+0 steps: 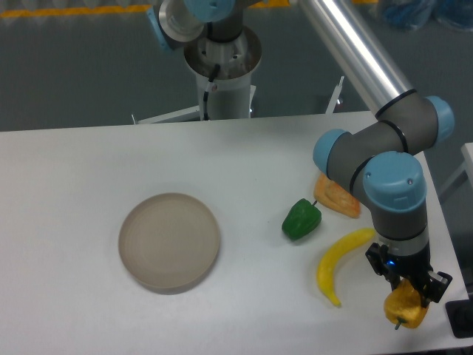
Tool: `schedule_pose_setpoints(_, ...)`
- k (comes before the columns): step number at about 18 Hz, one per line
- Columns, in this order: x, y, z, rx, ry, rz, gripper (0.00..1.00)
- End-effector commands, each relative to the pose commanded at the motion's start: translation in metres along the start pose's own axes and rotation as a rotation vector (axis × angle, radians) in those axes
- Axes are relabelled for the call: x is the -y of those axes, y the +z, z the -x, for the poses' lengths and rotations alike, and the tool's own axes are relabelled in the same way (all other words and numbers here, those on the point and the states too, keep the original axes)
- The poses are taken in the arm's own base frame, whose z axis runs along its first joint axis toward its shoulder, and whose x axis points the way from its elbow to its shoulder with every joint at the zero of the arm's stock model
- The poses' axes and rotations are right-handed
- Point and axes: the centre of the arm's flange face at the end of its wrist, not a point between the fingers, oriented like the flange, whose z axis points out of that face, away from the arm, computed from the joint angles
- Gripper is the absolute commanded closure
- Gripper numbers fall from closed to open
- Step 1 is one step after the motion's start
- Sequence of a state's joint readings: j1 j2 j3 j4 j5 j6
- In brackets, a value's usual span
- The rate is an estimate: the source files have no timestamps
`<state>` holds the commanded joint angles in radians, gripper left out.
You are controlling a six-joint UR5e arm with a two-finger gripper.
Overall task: Place the yellow pepper on the plate
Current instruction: 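Grip the yellow pepper and lift it off the table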
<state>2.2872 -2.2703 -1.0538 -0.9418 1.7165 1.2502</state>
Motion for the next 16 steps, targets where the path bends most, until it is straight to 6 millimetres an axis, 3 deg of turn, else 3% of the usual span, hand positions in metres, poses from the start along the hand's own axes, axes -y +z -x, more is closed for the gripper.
schedule_pose_setpoints(8, 0.001, -0.008, -0.002, -0.003, -0.011, -0.013, 0.66)
schedule_pose_setpoints(10, 0.012, -0.01, -0.009, -0.005, -0.006, -0.016, 0.66)
schedule_pose_setpoints(16, 0.02, -0.051, -0.04, -0.031, -0.094, -0.031, 0.66)
